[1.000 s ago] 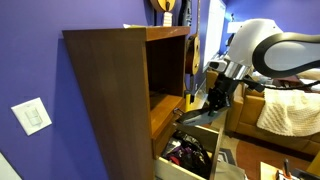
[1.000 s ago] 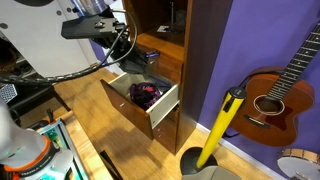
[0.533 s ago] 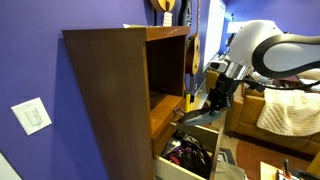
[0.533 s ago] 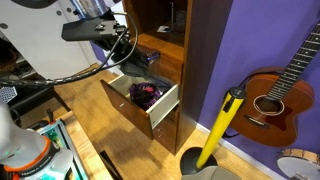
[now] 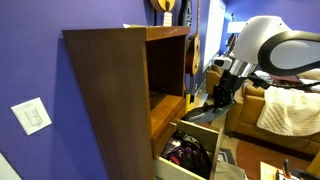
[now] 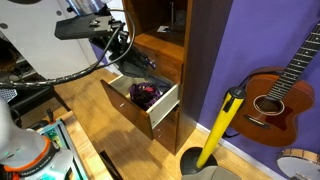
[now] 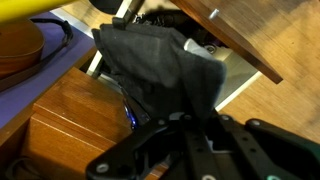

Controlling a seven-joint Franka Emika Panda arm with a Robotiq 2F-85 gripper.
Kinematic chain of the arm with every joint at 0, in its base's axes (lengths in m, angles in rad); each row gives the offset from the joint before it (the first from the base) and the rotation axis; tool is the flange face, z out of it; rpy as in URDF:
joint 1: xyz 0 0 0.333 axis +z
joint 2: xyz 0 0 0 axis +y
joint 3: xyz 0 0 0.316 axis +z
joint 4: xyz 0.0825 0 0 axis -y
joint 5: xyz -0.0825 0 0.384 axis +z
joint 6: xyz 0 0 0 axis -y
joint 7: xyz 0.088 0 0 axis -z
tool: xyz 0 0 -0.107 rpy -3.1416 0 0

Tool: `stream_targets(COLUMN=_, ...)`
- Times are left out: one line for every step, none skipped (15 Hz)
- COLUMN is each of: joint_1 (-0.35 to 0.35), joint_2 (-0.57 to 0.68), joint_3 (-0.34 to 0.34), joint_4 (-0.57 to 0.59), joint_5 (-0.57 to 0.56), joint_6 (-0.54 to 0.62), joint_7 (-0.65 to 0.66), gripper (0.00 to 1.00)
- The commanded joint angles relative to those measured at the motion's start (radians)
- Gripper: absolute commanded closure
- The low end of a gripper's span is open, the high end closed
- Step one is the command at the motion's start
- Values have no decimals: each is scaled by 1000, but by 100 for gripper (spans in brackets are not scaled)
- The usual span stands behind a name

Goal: Slide the black and gray pencil case into the open drawer, close the open drawer

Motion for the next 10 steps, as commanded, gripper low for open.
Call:
stream_targets(joint_1=-20, joint_2=-52, joint_3=4, joint_4=-19, joint_5=-49, joint_6=-1, joint_7=7, gripper=96)
stream_targets(joint_1=-16, joint_2=-51, joint_3=-3, joint_4=-21, joint_5=-54, joint_6=9, joint_7=-3, gripper=96)
stream_targets(joint_1=-14, joint_2=-45, joint_3=-7, joint_4=-22, joint_5=-53, joint_6=12, joint_7=-1, gripper=96)
stream_targets(joint_1=-5, joint_2=-39, joint_3=-15, joint_4=-20, joint_5=-38, joint_6=9, joint_7=-3, gripper=96)
stream_targets(joint_1=-1, joint_2=-33, joint_3=-18, joint_4=-22, joint_5=-36, joint_6=10, joint_7=-8, gripper=96)
stream_targets(joint_1=1, joint_2=-25, joint_3=-18, joint_4=-24, joint_5=-36, joint_6=10, joint_7=-9, gripper=96)
stream_targets(joint_1=7, joint_2=-14, joint_3=-21, joint_4=-28, joint_5=-34, joint_6=21, joint_7=-19, gripper=96)
stream_targets(joint_1=10, joint_2=-4, joint_3=-22, joint_4=-31, joint_5=-35, joint_6=29, joint_7=-23, gripper=96)
stream_targets(joint_1=14, joint_2=8, joint_3=-23, joint_4=-35, joint_5=-35, joint_6=43, joint_7=-30, gripper=96)
stream_targets(joint_1=19, joint_2=17, joint_3=-24, joint_4=-36, joint_5=-32, joint_6=52, joint_7=-34, gripper=96)
